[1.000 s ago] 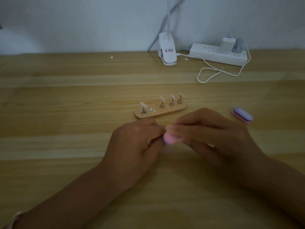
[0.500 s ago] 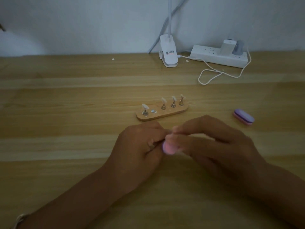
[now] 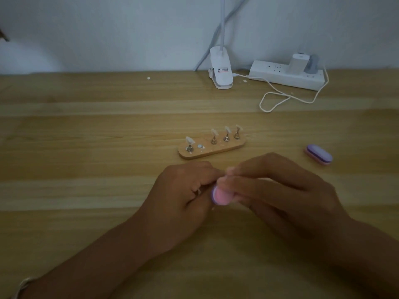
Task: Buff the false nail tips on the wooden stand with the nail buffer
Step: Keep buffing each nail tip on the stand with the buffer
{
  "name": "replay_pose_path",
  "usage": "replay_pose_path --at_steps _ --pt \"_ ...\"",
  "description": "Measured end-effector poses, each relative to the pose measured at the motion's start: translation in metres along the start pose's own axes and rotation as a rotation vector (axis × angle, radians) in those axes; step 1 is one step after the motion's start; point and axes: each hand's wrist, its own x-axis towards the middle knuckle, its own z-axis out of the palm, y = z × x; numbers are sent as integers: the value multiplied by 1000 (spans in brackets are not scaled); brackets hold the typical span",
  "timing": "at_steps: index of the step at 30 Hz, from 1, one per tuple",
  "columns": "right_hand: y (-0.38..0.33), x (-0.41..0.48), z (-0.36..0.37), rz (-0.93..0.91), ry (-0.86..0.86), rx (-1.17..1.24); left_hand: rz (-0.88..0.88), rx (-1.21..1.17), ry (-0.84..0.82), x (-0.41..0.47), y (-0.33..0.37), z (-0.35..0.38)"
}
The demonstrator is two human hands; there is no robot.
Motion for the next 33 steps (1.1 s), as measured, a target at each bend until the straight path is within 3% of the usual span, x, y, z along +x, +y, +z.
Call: replay_pose_path --at_steps 3,15,20,25,33 --pt "9 6 -7 41 29 -93 -52 0 10 0 -1 0" --pt "3 0 -1 12 29 -20 -21 -97 6 1 0 -1" --pt "19 2 -18 230 92 10 -157 -269 -22 0 2 0" --pt "3 3 -9 -3 53 37 -204 -439 -113 2 6 -2" --pt "5 3 -14 -37 61 43 -210 -573 -172 3 8 -4"
